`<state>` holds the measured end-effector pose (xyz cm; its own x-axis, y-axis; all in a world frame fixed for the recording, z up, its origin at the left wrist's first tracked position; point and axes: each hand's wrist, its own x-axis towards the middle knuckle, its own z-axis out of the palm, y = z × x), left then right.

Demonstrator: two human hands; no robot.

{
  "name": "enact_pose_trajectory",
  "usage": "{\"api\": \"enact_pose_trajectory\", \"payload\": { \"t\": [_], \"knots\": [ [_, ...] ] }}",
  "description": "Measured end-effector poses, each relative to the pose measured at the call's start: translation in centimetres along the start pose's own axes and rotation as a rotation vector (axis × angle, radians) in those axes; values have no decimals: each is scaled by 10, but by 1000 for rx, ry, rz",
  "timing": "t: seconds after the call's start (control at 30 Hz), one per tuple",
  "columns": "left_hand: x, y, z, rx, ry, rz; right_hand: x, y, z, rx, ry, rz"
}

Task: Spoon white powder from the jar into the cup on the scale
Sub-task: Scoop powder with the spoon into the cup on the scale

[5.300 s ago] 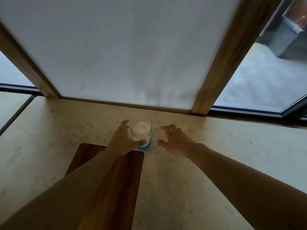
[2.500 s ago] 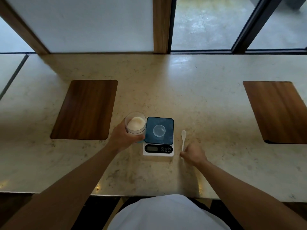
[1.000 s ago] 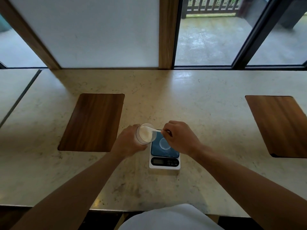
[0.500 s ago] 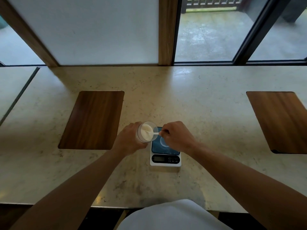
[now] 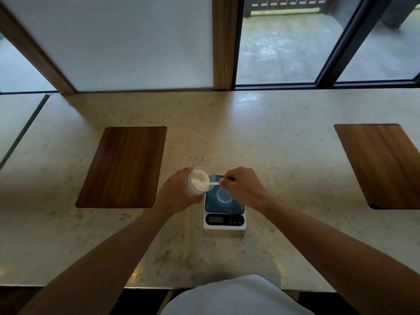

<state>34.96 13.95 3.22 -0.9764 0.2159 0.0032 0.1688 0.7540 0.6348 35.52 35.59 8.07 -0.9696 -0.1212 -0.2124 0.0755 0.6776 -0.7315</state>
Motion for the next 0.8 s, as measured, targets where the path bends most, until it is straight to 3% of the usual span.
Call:
{"api": "enact_pose_trajectory", "payload": {
  "t": [0.8],
  "knots": [
    [-3, 1, 3, -131, 7, -97, -16, 2, -39, 102, 140, 2]
  ]
}}
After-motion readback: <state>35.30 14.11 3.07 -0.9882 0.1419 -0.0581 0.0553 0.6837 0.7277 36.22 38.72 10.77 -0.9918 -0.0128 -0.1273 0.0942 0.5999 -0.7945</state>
